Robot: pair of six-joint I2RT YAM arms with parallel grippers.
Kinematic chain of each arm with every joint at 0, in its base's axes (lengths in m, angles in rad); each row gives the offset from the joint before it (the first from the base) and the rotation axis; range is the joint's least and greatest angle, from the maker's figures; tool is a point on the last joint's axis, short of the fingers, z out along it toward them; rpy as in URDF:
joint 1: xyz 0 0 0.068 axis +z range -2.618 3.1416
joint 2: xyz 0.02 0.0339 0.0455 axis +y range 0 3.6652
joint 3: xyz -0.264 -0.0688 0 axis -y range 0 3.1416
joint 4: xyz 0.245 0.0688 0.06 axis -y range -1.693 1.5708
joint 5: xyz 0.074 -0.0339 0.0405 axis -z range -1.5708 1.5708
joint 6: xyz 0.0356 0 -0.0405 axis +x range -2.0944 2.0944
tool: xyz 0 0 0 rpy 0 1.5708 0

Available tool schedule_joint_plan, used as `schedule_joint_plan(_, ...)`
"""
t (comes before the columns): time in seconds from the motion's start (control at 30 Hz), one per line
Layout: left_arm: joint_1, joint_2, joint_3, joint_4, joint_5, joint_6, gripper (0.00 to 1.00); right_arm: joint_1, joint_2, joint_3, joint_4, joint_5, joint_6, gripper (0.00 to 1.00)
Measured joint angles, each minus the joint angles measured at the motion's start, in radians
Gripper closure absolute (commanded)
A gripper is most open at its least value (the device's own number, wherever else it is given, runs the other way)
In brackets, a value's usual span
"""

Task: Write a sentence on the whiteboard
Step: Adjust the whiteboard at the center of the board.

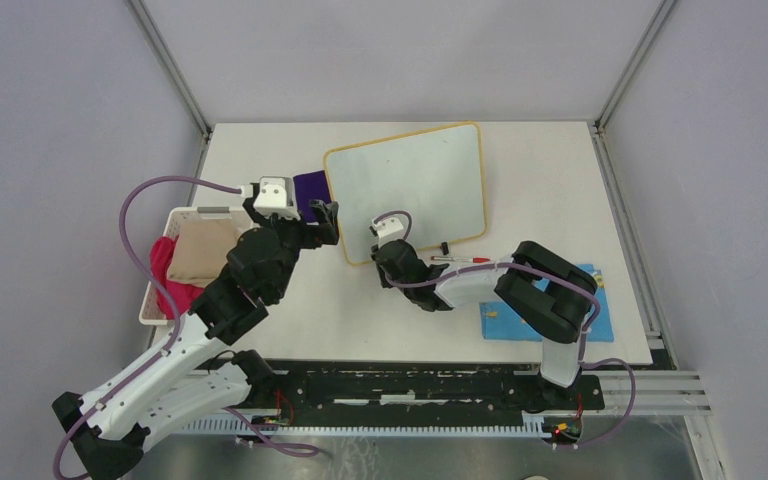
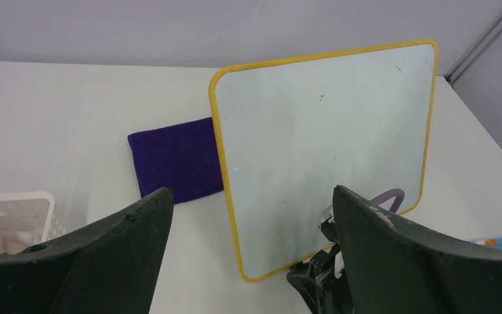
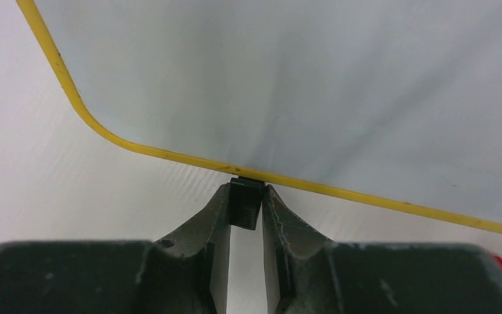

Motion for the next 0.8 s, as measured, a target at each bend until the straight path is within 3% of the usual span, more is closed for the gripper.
schedule_joint_plan(0.2, 0.0, 0.0, 0.0, 0.0, -0.002, 0.0, 0.04, 0.031, 0.026, 0.045, -0.039, 0.059, 0.041, 0.77)
schedule_joint_plan(0.37, 0.0, 0.0, 0.0, 0.0, -0.003, 0.0, 0.04, 0.038, 0.035, 0.057, -0.061, 0.08, 0.08, 0.5)
schedule_joint_plan(0.53, 0.0, 0.0, 0.0, 0.0, -0.004, 0.0, 0.04, 0.051, 0.037, 0.055, -0.058, 0.074, 0.088, 0.36)
schedule_joint_plan(0.8, 0.0, -0.002, 0.0, 0.0, -0.01, 0.0, 0.04, 0.054, -0.129, -0.077, -0.069, 0.031, 0.033, 0.34)
